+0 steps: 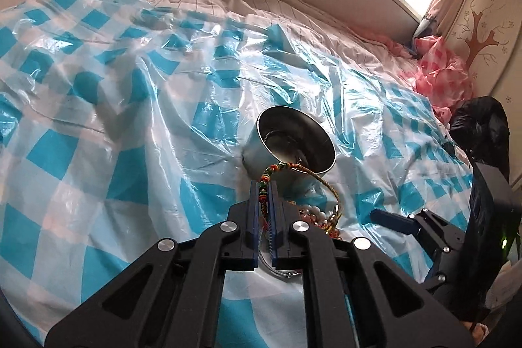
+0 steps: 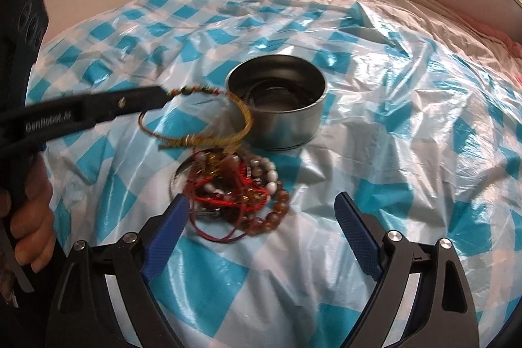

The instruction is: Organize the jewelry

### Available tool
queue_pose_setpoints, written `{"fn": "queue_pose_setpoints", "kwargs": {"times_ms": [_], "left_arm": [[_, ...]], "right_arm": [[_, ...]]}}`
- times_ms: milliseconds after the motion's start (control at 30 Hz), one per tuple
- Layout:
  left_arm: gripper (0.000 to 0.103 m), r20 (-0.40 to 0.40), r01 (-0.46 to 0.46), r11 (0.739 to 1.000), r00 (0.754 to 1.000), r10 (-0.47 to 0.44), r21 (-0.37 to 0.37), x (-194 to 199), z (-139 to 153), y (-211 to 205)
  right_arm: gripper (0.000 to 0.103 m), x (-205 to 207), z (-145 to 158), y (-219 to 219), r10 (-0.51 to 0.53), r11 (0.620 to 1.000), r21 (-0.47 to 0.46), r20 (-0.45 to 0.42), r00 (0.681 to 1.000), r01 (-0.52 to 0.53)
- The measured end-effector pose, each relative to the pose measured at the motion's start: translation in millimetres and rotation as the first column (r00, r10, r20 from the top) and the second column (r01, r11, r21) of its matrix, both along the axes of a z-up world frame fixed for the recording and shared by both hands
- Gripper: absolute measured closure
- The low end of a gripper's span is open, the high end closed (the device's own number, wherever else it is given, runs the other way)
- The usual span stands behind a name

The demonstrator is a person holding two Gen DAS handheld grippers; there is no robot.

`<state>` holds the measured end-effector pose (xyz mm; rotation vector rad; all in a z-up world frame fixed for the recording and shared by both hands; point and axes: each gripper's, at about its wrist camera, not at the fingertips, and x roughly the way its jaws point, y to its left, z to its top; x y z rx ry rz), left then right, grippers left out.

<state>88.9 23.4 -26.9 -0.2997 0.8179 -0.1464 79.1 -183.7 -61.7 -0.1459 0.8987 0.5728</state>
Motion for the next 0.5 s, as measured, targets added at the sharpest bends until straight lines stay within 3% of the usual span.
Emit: {"fn": "queue_pose_setpoints", "kwargs": {"times_ms": [233,300,500], "left_arm": [[0.098,-0.004,-0.019,1.000,1.000,0.019,-0.021,-1.5,0.9,6.9],[0.098,-0.004,-0.016,1.000,1.000,0.016,-0.019,-1.2,1.1,5.8],[0.098,-0.004,-0.015,1.000,1.000,0.015,-0.014,-1.1,1.3,6.1]], "right_arm": [[0.018,0.7,-4.3,2.0,0.018,1.000,0.013,-0.022,1.000,-0.017],[0.027,3.2,-5.5,0.7,0.009,1.000,0.016,-0.030,1.000,-0.009],[0.037,6.4,-9.9,5.5,0.016,1.000,-0.005,-0.042,0.999,-0.016]]}}
